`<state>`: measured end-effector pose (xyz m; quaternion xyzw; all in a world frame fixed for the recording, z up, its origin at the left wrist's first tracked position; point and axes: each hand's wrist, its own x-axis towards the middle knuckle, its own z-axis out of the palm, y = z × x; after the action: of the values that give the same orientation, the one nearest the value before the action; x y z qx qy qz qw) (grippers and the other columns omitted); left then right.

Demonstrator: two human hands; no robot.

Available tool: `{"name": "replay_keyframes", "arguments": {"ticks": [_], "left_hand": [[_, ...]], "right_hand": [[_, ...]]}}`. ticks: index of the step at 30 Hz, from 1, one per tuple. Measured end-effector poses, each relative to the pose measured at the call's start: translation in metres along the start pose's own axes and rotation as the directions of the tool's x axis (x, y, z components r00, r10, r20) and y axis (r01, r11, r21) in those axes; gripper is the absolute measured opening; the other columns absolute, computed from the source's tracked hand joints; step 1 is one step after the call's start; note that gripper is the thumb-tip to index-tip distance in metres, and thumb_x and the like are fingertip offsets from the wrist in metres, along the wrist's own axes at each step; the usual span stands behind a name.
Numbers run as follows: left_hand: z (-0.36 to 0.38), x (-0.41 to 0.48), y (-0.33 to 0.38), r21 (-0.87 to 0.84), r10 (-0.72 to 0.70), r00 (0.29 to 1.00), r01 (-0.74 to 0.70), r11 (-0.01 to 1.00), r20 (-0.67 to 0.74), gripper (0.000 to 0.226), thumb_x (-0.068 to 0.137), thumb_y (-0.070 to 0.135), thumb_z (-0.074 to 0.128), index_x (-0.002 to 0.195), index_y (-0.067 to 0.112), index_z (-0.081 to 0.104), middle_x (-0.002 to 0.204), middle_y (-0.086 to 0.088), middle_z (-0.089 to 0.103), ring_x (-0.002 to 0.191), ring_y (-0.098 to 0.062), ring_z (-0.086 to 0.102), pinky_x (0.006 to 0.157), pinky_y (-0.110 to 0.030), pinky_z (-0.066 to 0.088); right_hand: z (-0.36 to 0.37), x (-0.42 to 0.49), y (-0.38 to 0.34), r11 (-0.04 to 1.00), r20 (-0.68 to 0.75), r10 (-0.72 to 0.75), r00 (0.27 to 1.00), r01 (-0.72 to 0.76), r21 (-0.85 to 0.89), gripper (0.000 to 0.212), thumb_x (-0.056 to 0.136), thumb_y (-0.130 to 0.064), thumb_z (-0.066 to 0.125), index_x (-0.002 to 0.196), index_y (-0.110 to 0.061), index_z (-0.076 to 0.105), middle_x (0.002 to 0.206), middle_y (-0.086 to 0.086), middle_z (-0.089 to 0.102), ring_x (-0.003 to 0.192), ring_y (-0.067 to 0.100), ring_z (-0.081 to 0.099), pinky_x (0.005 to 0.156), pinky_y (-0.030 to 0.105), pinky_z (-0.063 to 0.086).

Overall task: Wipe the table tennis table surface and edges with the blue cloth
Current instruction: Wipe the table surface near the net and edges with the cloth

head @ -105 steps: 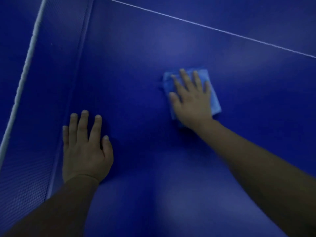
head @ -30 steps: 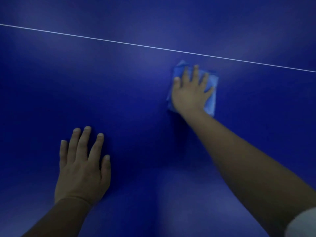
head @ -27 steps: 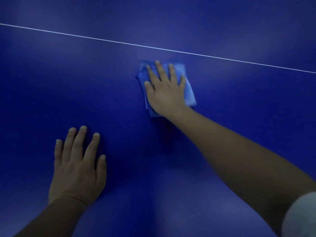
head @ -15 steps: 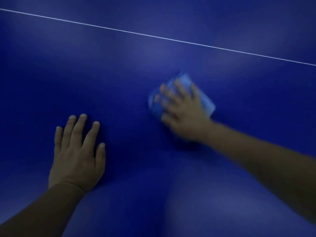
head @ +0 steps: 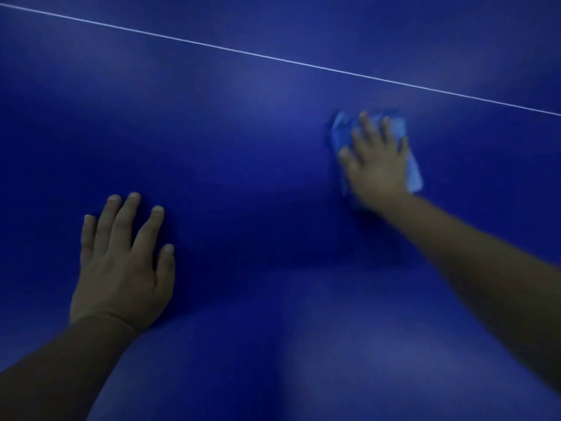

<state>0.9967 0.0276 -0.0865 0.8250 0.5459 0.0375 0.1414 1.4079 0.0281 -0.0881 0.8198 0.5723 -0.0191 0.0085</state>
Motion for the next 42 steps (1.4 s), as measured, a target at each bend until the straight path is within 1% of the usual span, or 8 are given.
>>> {"name": "replay_keyframes", "arguments": {"ticks": [6, 10, 13, 18, 24, 30, 34, 42], "left_hand": [[0.002, 0.001, 0.0, 0.015, 0.002, 1.0, -0.002, 1.0, -0.002, 0.065, 0.097, 0.045, 0.03, 0.149, 0.007, 0.043, 0.162, -0.017, 0.024, 0.155, -0.032, 0.009, 0.125, -0.041, -0.009], [0.004, 0.001, -0.002, 0.019, 0.004, 1.0, -0.004, 1.0, -0.019, 0.065, 0.097, 0.045, 0.031, 0.148, 0.007, 0.043, 0.162, -0.018, 0.025, 0.154, -0.033, 0.011, 0.125, -0.041, -0.008], [0.003, 0.0, -0.001, 0.016, 0.009, 0.999, -0.008, 1.0, -0.033, 0.065, 0.096, 0.044, 0.032, 0.148, 0.007, 0.044, 0.162, -0.017, 0.025, 0.154, -0.033, 0.011, 0.125, -0.042, -0.007], [0.003, 0.001, -0.001, 0.011, 0.007, 1.0, -0.006, 1.0, -0.019, 0.065, 0.096, 0.046, 0.032, 0.149, 0.008, 0.041, 0.162, -0.017, 0.022, 0.154, -0.032, 0.008, 0.125, -0.039, -0.011], [0.003, 0.001, 0.0, 0.006, 0.002, 1.0, -0.002, 1.0, -0.022, 0.067, 0.096, 0.047, 0.029, 0.148, 0.007, 0.043, 0.162, -0.017, 0.023, 0.154, -0.032, 0.009, 0.124, -0.037, -0.012], [-0.001, 0.0, 0.003, -0.027, -0.001, 0.999, 0.0, 1.0, -0.05, 0.066, 0.097, 0.045, 0.028, 0.148, 0.006, 0.044, 0.161, -0.017, 0.026, 0.154, -0.032, 0.011, 0.125, -0.052, 0.001], [-0.002, -0.001, 0.002, -0.063, -0.005, 0.998, 0.001, 0.998, -0.062, 0.065, 0.098, 0.043, 0.028, 0.149, 0.005, 0.042, 0.162, -0.016, 0.027, 0.154, -0.031, 0.012, 0.125, -0.053, 0.003], [0.0, -0.002, 0.001, -0.064, 0.01, 0.998, -0.014, 0.998, -0.062, 0.065, 0.098, 0.042, 0.029, 0.149, 0.005, 0.041, 0.161, -0.018, 0.027, 0.153, -0.034, 0.014, 0.125, -0.05, 0.0]], "right_hand": [[0.007, -0.125, -0.027, 0.697, 0.063, -0.717, 0.694, 0.715, 0.055, 0.054, 0.101, -0.053, 0.041, 0.152, -0.035, 0.037, 0.163, -0.001, 0.031, 0.151, 0.035, 0.022, 0.115, 0.068, 0.014], [-0.008, 0.004, 0.041, 0.995, 0.074, -0.1, 0.992, 0.101, -0.016, 0.068, 0.097, -0.057, 0.024, 0.153, -0.023, 0.039, 0.165, 0.0, 0.025, 0.153, 0.031, 0.018, 0.116, 0.066, 0.017], [-0.01, 0.032, 0.085, 0.968, 0.127, 0.242, 0.962, -0.248, 0.032, 0.065, 0.103, -0.058, 0.02, 0.159, -0.025, 0.023, 0.168, -0.011, 0.008, 0.155, 0.023, 0.001, 0.121, 0.061, 0.006], [0.002, -0.097, 0.049, 0.944, 0.03, 0.327, 0.944, -0.328, 0.041, 0.068, 0.098, -0.057, 0.021, 0.153, -0.021, 0.04, 0.166, -0.003, 0.023, 0.153, 0.031, 0.014, 0.118, 0.064, 0.013], [0.006, -0.173, -0.011, 0.969, 0.042, -0.247, 0.968, 0.246, 0.036, 0.054, 0.102, -0.052, 0.034, 0.151, -0.031, 0.041, 0.162, -0.001, 0.033, 0.151, 0.034, 0.025, 0.114, 0.067, 0.02], [-0.007, 0.036, -0.014, 0.952, 0.088, 0.281, 0.956, -0.289, 0.105, 0.06, 0.101, -0.057, 0.022, 0.158, -0.038, 0.018, 0.168, -0.011, 0.007, 0.155, 0.028, 0.002, 0.118, 0.066, 0.004], [-0.005, 0.049, -0.115, 0.991, 0.062, -0.13, 0.99, 0.129, 0.016, 0.059, 0.101, -0.057, 0.022, 0.157, -0.039, 0.021, 0.168, -0.008, 0.012, 0.155, 0.03, 0.005, 0.117, 0.067, 0.008], [0.012, -0.178, -0.097, 0.661, -0.005, -0.743, 0.669, 0.734, 0.155, 0.048, 0.1, -0.049, 0.048, 0.146, -0.035, 0.05, 0.159, -0.003, 0.038, 0.152, 0.035, 0.022, 0.115, 0.07, 0.013]]}}
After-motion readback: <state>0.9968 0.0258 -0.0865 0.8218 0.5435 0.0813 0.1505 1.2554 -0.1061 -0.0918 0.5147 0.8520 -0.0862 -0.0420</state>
